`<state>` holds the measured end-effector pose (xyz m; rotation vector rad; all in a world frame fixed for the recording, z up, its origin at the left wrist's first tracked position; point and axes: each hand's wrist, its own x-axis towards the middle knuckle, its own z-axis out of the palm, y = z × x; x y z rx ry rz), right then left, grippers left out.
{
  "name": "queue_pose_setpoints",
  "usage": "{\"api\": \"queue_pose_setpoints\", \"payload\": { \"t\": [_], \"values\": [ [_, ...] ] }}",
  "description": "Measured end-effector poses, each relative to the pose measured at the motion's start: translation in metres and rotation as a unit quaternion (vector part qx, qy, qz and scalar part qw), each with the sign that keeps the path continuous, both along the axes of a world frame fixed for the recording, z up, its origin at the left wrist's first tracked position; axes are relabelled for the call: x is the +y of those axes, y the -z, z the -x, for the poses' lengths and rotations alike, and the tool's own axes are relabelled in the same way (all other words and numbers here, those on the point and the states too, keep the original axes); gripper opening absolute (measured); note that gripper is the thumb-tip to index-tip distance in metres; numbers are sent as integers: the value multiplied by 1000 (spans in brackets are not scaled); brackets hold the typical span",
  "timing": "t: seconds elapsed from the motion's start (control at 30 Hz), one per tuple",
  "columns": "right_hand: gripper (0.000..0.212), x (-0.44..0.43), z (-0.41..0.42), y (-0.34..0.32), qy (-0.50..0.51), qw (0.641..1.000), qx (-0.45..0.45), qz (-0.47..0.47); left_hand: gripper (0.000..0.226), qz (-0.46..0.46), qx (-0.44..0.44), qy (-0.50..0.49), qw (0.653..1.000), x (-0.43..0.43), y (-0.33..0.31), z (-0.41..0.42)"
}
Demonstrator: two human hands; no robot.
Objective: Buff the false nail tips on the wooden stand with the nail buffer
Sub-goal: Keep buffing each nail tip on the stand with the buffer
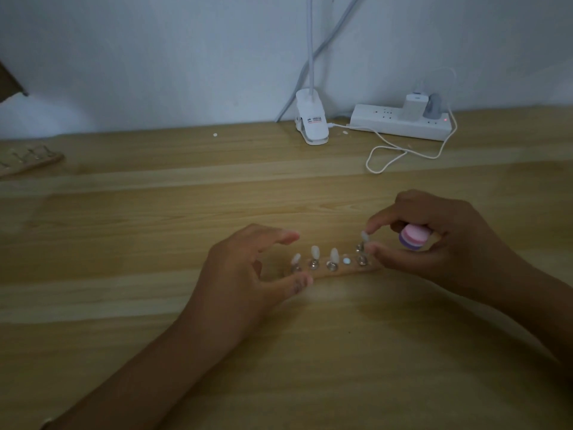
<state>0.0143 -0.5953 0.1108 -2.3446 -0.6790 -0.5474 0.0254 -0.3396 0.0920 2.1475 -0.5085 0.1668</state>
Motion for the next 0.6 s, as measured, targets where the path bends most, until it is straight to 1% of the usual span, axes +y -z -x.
{"api": "queue_pose_setpoints", "payload": {
  "t": [0.07, 0.13, 0.23, 0.37, 0.5, 0.53, 0.6],
  "values": [
    [17, 3, 0, 4, -5, 1000, -1, -1, 45, -69, -2, 7, 998, 0, 3, -1],
    [18, 5, 0, 9, 3, 1000, 15, 6, 37, -96, -11, 7, 995, -1, 4, -1],
    [17, 7, -2, 16, 13, 999, 36, 33, 29, -100, -20, 0, 995, -1, 5, -1],
    [16, 8, 0, 16, 22, 998, 30, 50, 28, -105, -25, 0, 994, -2, 5, -1],
    [31, 7, 2, 12, 40, 996, 51, 57, 26, -101, -27, 1, 994, -2, 5, -1],
    [30, 5, 2, 10, 49, 995, 54, 62, 25, -99, -25, -1, 995, -1, 6, -1],
    [20, 2, 0, 7, 58, 994, 61, 65, 24, -100, -23, -3, 995, -1, 6, -2]
  ]
}}
